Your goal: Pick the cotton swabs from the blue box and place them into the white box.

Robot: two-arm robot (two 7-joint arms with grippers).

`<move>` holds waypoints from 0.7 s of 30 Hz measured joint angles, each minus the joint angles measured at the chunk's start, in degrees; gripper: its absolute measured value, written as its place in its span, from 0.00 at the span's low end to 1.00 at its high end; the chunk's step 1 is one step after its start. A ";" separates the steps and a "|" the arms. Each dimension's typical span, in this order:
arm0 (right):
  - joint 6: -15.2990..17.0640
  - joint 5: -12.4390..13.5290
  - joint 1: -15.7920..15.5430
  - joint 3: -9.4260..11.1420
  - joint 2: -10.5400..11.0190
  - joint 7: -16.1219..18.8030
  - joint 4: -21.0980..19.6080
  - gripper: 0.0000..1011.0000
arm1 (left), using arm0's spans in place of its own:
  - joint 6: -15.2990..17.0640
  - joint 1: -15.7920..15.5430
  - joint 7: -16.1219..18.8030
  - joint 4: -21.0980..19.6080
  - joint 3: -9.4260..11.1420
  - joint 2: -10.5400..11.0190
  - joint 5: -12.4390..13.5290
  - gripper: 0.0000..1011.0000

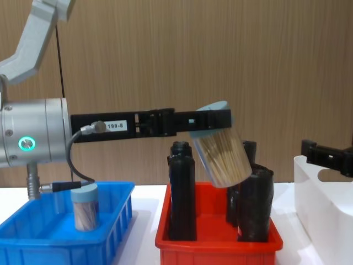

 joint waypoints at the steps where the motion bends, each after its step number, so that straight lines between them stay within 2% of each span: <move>1: -0.02 -0.01 0.01 0.02 0.01 0.12 0.00 0.99 | 0.03 -0.03 -0.06 0.02 0.03 -0.01 0.01 0.66; 7: -0.14 -0.38 0.12 0.14 0.24 1.03 0.00 0.99 | 0.20 -0.20 -0.37 0.18 0.17 -0.07 0.03 0.66; 12: -0.14 -0.88 0.52 0.46 0.91 3.33 -0.04 0.99 | 0.28 -0.27 -0.51 0.26 0.25 -0.09 0.03 0.66; 21: 0.54 -1.09 1.85 1.45 3.00 10.14 -0.05 0.99 | 0.38 -0.34 -0.69 0.35 0.31 -0.14 0.04 0.66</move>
